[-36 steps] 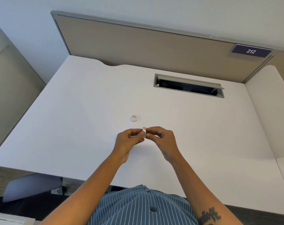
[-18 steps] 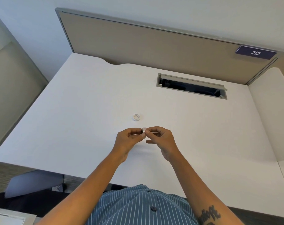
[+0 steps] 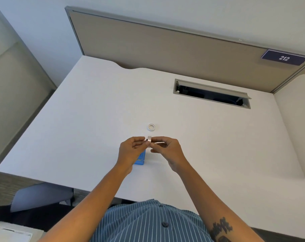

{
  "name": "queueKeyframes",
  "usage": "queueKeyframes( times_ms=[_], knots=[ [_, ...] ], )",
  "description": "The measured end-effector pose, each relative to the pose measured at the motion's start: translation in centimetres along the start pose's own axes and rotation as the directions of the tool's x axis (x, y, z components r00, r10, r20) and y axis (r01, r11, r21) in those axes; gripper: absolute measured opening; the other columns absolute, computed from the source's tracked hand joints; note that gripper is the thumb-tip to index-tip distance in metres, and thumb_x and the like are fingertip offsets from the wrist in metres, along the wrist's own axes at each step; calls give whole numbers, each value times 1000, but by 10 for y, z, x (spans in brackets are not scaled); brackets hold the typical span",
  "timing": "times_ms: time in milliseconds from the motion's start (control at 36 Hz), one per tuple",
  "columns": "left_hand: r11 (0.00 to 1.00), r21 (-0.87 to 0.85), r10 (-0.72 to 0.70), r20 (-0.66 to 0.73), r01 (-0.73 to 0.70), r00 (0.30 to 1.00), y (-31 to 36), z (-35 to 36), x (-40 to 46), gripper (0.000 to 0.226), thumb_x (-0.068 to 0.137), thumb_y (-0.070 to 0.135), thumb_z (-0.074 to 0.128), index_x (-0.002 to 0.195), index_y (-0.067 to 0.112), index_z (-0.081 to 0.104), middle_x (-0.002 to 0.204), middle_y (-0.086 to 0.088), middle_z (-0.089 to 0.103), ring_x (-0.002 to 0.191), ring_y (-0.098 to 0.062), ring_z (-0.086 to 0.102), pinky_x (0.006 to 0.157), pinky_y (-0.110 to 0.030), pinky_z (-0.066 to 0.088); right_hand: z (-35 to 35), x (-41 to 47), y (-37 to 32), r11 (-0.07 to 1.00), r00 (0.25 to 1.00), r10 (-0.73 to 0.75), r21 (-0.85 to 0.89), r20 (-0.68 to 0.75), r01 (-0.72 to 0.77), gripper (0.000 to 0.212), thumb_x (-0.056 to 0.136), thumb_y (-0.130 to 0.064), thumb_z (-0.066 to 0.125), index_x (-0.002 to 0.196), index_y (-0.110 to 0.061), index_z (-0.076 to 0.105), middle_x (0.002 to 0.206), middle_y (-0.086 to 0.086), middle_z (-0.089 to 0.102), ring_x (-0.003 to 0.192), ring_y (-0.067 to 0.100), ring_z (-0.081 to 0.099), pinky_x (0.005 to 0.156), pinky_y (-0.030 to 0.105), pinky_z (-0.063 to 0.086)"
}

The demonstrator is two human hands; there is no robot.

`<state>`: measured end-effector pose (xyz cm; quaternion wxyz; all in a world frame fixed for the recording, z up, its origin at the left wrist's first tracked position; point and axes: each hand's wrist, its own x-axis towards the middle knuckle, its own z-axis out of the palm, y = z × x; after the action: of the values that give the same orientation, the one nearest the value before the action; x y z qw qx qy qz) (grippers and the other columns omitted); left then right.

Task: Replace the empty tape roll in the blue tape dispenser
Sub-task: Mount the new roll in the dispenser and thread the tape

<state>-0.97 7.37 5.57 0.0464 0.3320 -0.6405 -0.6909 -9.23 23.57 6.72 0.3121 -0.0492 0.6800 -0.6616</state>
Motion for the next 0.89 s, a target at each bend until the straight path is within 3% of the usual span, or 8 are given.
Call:
queueKeyframes(
  times_ms=[139, 222, 389, 472, 556, 722, 889],
  knots=[
    [1000, 20, -24, -17, 24, 1000, -4, -15, 9, 34, 83, 26, 92, 114, 17, 80, 98, 2, 86, 94, -15, 82, 88, -29, 64, 15, 9, 3, 998, 1000, 12, -54, 11, -11, 33, 87, -11, 91, 118, -11, 82, 108, 7, 86, 100, 28, 83, 96, 39, 66],
    [998, 52, -28, -22, 29, 999, -8, -24, 15, 22, 85, 25, 90, 106, 23, 82, 95, 5, 86, 91, -15, 83, 89, -31, 65, 25, 15, 7, 995, 1000, 11, -94, -16, -13, 33, 85, -7, 91, 117, -9, 82, 110, 9, 85, 103, 33, 81, 94, 42, 67],
    [982, 187, 3, 23, -7, 1000, -17, -38, 21, 28, 89, 18, 86, 117, 22, 82, 98, 10, 85, 90, -5, 81, 86, -26, 65, 40, 27, 20, 975, 996, 29, -219, -82, -47, 28, 84, -8, 91, 111, -10, 82, 102, 10, 85, 97, 32, 81, 92, 45, 68],
    [958, 283, 35, 66, -53, 997, -24, -40, 24, 34, 95, 4, 78, 125, 19, 80, 99, 15, 83, 88, 8, 77, 81, -9, 60, 44, 30, 26, 963, 993, 38, -261, -108, -65, 26, 85, -10, 91, 110, -12, 83, 100, 8, 85, 94, 27, 82, 89, 42, 68],
    [922, 375, 60, 99, -93, 993, -29, -40, 25, 38, 99, -1, 70, 133, 16, 75, 108, 7, 80, 86, 16, 73, 76, 1, 52, 45, 32, 30, 948, 992, 40, -310, -123, -77, 26, 85, -13, 91, 110, -14, 83, 99, 3, 85, 93, 21, 82, 85, 35, 68],
    [859, 483, 124, 126, -170, 984, -36, -37, 26, 41, 100, -5, 67, 137, 10, 71, 124, -9, 77, 101, -14, 70, 79, -1, 51, 45, 34, 36, 924, 986, 47, -368, -157, -103, 28, 84, -13, 92, 110, -15, 82, 103, 2, 83, 91, 18, 81, 82, 31, 67],
    [825, 533, 143, 125, -189, 982, -42, -33, 30, 34, 96, -3, 74, 128, 8, 74, 121, -11, 73, 99, -20, 65, 74, -5, 50, 44, 36, 40, 909, 986, 36, -404, -164, -100, 34, 79, -6, 95, 109, -11, 81, 105, 6, 82, 92, 22, 81, 82, 31, 65]
  ],
)
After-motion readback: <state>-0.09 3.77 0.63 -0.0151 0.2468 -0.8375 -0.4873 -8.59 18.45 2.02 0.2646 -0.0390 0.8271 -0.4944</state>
